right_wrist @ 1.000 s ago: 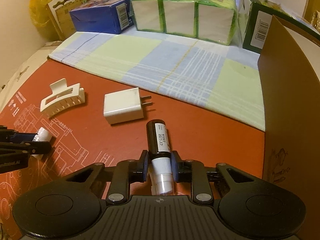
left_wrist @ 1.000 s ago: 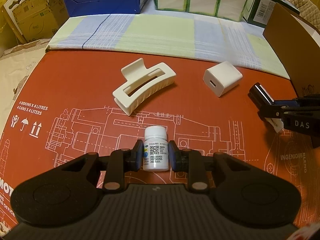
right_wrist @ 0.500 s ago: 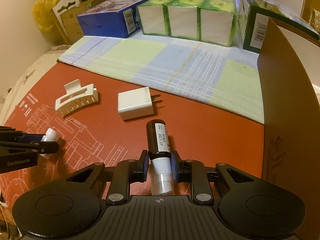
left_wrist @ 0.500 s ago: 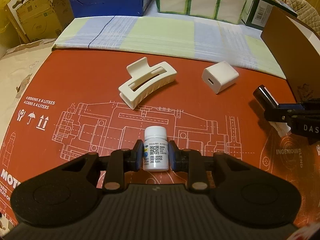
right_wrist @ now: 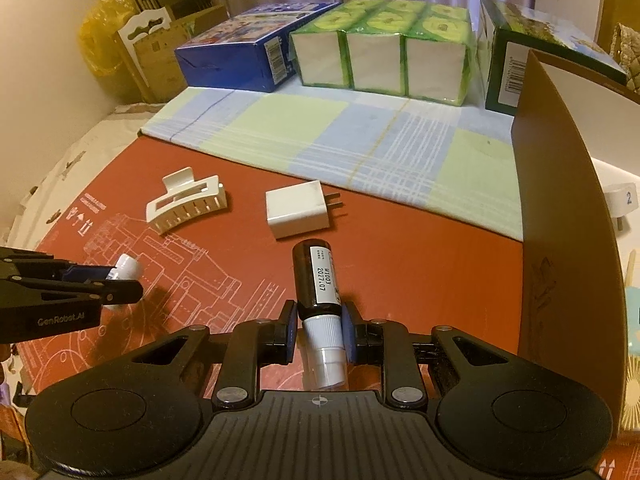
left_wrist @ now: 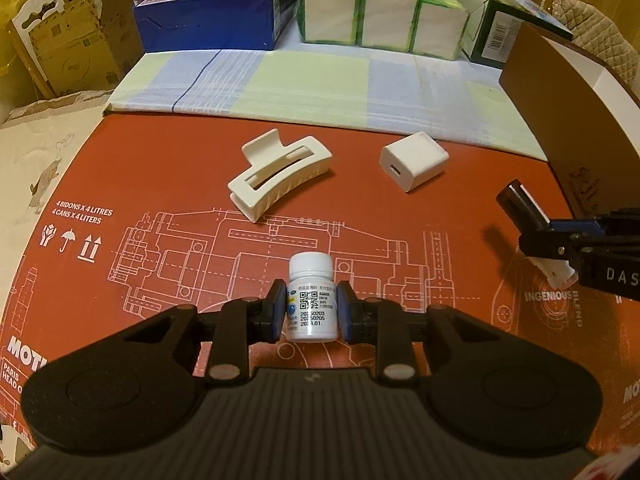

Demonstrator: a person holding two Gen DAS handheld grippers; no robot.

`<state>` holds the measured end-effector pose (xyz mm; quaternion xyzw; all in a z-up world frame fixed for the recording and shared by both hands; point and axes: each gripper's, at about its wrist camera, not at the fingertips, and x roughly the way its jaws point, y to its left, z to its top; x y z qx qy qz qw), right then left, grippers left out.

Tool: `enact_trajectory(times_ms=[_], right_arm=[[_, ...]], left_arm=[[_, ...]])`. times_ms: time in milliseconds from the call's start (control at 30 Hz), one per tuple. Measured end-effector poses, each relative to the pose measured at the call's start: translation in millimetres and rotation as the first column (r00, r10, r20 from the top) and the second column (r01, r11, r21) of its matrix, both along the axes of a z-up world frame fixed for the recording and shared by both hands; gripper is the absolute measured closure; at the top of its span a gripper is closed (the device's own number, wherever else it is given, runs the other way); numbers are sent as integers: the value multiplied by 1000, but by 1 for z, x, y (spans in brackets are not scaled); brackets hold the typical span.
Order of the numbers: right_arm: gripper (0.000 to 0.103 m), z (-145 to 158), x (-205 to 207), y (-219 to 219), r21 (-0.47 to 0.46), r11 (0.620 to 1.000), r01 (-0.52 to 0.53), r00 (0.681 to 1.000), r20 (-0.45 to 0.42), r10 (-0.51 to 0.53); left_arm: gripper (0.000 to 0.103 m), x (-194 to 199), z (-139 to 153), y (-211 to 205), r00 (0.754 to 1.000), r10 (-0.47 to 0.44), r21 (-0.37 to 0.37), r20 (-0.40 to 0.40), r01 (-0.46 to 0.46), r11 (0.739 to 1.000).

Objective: Organize rigid objects
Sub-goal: 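Lift the pill bottle and spray bottle toward the brown box with both grippers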

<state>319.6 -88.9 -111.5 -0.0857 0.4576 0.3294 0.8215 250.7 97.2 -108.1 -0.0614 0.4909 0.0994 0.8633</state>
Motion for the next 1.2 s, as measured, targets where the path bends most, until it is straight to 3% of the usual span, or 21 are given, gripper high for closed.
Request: enact_trajectory(times_ms=[767,1200], right_arm=[[83,21,-38,-33,53,998,19,1000,-2,-19],[83,40,-46,-58,96,994,51,998,16,-53]], left_arm=[[80,-22,21,-27,998,-59,-13,39,60,998],[80,-21,52,-56,987,-126,-21,99,129,991]])
